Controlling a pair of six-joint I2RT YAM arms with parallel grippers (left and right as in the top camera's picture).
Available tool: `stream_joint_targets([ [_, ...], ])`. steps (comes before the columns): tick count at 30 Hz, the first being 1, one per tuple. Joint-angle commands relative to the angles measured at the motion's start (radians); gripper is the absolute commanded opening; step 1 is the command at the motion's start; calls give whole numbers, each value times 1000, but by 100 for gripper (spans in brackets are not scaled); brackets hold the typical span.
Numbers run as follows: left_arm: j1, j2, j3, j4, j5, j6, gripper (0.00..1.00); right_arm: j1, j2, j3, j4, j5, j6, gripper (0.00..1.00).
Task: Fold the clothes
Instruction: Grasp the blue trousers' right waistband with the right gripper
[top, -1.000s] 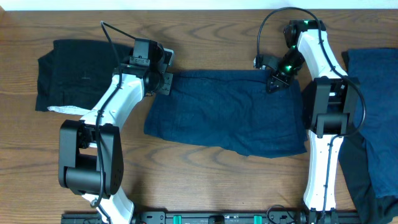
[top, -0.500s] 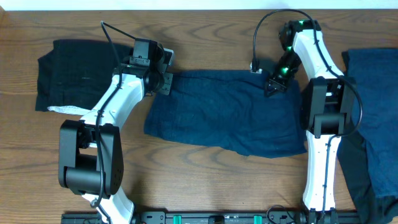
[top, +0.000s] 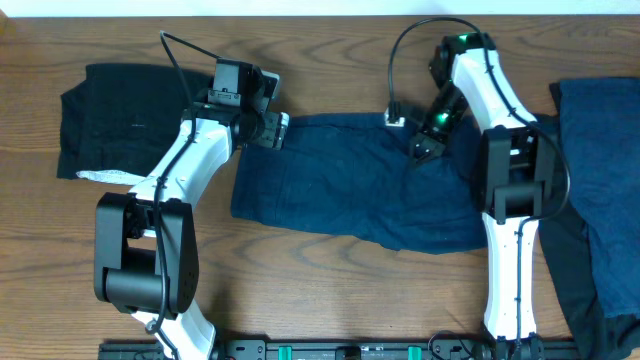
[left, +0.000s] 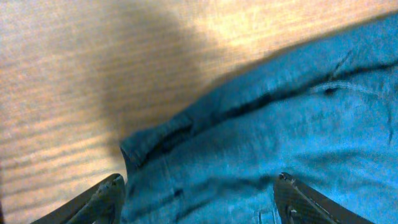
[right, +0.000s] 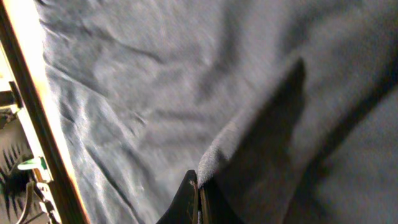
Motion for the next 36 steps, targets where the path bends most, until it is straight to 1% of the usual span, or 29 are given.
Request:
stream_joint_targets([
  [1, 1, -16, -7, 19, 6, 6, 78, 35, 8, 9, -3, -41, -13, 1],
  [8, 1, 41, -7, 64, 6, 6, 78, 77, 8, 9, -3, -40, -19, 1],
  [12, 1, 65, -7, 63, 11, 6, 78, 80, 8, 9, -3, -25, -18, 1],
  [17, 1, 67, -7, 59, 26, 6, 78, 67, 8, 9, -3, 32, -17, 1],
  [25, 1, 68, -7, 68, 25, 6, 78, 36, 8, 9, -3, 30, -14, 1],
  [28, 1, 68, -7, 74, 25, 7, 80, 25, 8, 9, -3, 29, -13, 1],
  [32, 1, 70, -7, 71, 24, 83, 82, 18, 8, 9, -2, 27, -13, 1],
  [34, 5, 72, -7, 70, 22, 121, 86, 18, 8, 9, 1, 27, -13, 1],
  [36, 14, 78, -7, 71, 5, 122, 87, 18, 8, 9, 3, 27, -13, 1],
])
